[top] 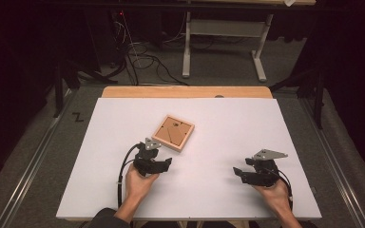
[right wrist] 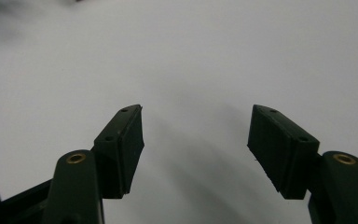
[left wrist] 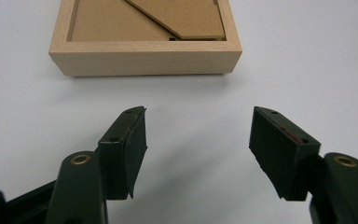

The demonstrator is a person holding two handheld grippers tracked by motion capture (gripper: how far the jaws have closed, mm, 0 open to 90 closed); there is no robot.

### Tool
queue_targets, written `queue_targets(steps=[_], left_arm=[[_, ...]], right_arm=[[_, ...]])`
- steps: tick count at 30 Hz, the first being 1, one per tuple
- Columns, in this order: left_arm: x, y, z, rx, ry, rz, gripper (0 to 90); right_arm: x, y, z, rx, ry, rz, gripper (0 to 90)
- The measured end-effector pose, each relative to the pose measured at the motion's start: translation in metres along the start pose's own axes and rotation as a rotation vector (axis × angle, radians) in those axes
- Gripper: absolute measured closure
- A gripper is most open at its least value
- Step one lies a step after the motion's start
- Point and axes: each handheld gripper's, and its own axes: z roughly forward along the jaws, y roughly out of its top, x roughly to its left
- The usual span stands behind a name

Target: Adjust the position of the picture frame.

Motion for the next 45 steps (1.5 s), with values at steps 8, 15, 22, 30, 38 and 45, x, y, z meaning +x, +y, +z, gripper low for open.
queue_targets(steps=[8,15,22,30,38,45], left_arm=[[0.001,0.001,0.002,0.032,-0.006,-0.024,36.3],[0.005,0.004,0.001,0.014,-0.005,-0.033,36.5],[0.008,0.007,-0.002,0.005,0.017,-0.034,34.4],[0.021,0.011,-0.001,-0.002,0.034,-0.068,33.2],[0.03,0.026,-0.001,-0.016,0.051,-0.075,34.1],[0.039,0.03,0.001,-0.025,0.061,-0.095,38.7]], right_arm=[[-0.002,0.001,0.0,0.008,-0.01,0.019,37.8],[-0.003,0.001,-0.001,0.009,-0.014,0.021,38.0],[-0.002,0.002,0.001,0.01,-0.013,0.018,38.2],[-0.003,0.002,0.002,0.018,-0.005,0.013,40.1],[-0.003,0.003,0.001,0.016,-0.004,0.012,40.6],[0.0,0.004,0.002,0.017,0.001,-0.009,41.1]])
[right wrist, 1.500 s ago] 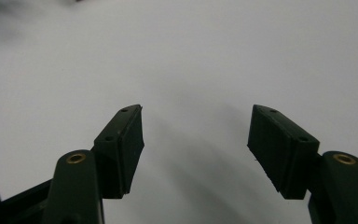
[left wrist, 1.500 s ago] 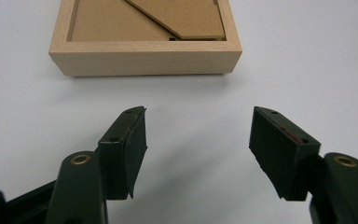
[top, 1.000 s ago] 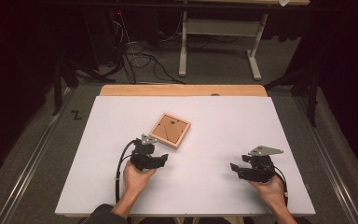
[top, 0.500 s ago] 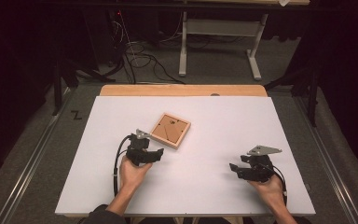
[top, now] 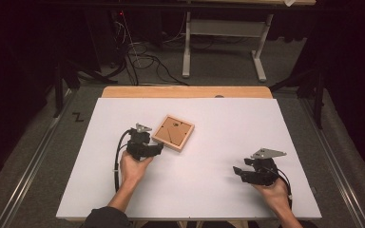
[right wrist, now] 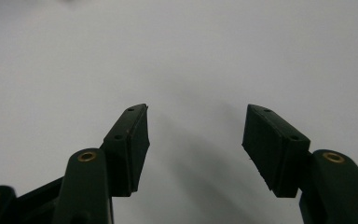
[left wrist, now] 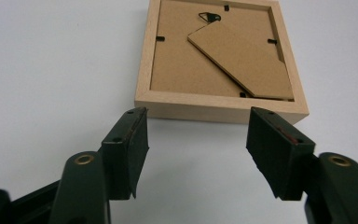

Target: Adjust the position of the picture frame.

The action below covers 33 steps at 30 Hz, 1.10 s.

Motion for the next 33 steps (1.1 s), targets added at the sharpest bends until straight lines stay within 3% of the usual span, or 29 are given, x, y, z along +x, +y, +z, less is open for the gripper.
queue_targets(steps=[9,14,18,22,25,33], left_arm=[[0.012,0.003,0.01,0.004,0.025,-0.039,40.2],[0.016,0.012,0.014,0.006,0.052,-0.029,41.5],[0.019,0.014,0.021,0.022,0.054,-0.034,43.3],[0.019,0.023,0.022,0.006,0.055,-0.036,43.9],[0.018,0.028,0.025,0.02,0.073,-0.017,44.0],[0.022,0.036,0.038,0.043,0.083,-0.033,45.6]], right_arm=[[0.001,0.0,0.001,0.007,0.001,-0.001,41.1],[0.002,0.0,0.001,0.007,0.006,-0.003,41.4],[0.003,0.0,0.001,0.007,0.011,-0.006,41.4],[0.003,0.0,0.002,0.009,0.017,-0.004,41.3],[0.003,0.0,0.001,0.007,0.029,0.001,41.2],[0.003,0.0,0.002,0.011,0.05,-0.002,41.1]])
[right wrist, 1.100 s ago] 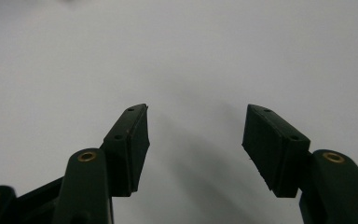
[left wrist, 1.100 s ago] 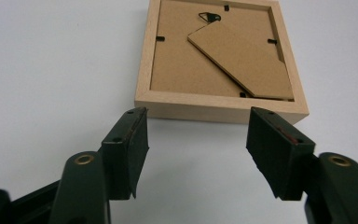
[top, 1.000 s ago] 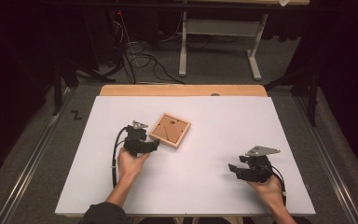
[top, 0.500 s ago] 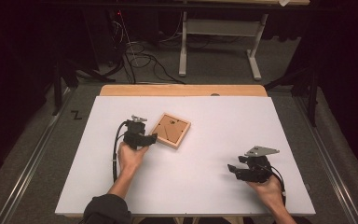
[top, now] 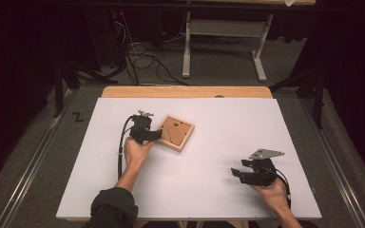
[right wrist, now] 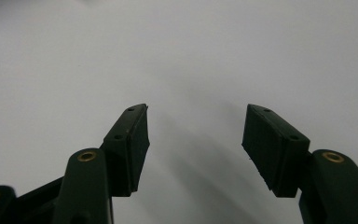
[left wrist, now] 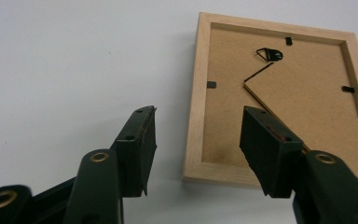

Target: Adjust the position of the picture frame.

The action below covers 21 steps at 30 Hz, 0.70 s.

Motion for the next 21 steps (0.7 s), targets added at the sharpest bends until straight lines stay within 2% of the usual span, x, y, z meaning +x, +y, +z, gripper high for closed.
queue_targets(steps=[4,7,13,21], left_arm=[[0.0038,-0.0014,0.0035,0.007,0.007,-0.006,51.1],[0.0072,-0.0027,0.0056,0.016,-0.01,-0.022,52.2],[0.0088,-0.0029,0.006,0.016,-0.056,-0.022,62.1],[0.0086,-0.0027,0.0062,0.023,-0.095,-0.009,70.4]], right_arm=[[0.0,-0.0001,0.0013,0.002,0.025,0.001,41.1],[0.0004,-0.0002,0.0016,0.004,0.028,-0.004,41.2],[-0.0002,-0.0003,0.0016,0.003,0.035,0.0,41.3],[0.0007,-0.0005,0.002,0.009,0.037,0.002,41.5]])
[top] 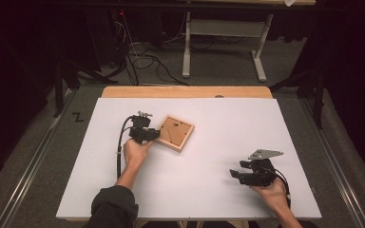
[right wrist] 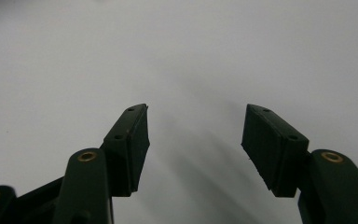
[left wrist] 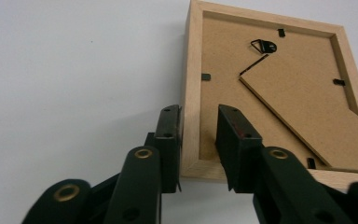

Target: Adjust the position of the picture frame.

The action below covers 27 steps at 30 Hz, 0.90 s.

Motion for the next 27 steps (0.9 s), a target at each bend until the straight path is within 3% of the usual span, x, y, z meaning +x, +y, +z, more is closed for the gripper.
queue_targets(steps=[4,10,27], left_arm=[[-0.0001,-0.0005,-0.0002,-0.003,0.003,0.01,71.2],[-0.0007,-0.0009,-0.0019,-0.002,0.028,0.044,80.4],[-0.0077,-0.0026,-0.0034,0.011,0.01,0.093,81.4]], right_arm=[[-0.0006,0.0,-0.0001,-0.002,0.0,-0.003,41.5],[0.0003,-0.0003,0.0025,0.01,0.009,0.0,41.4],[0.0,-0.0005,0.0015,0.009,0.011,0.009,41.6]])
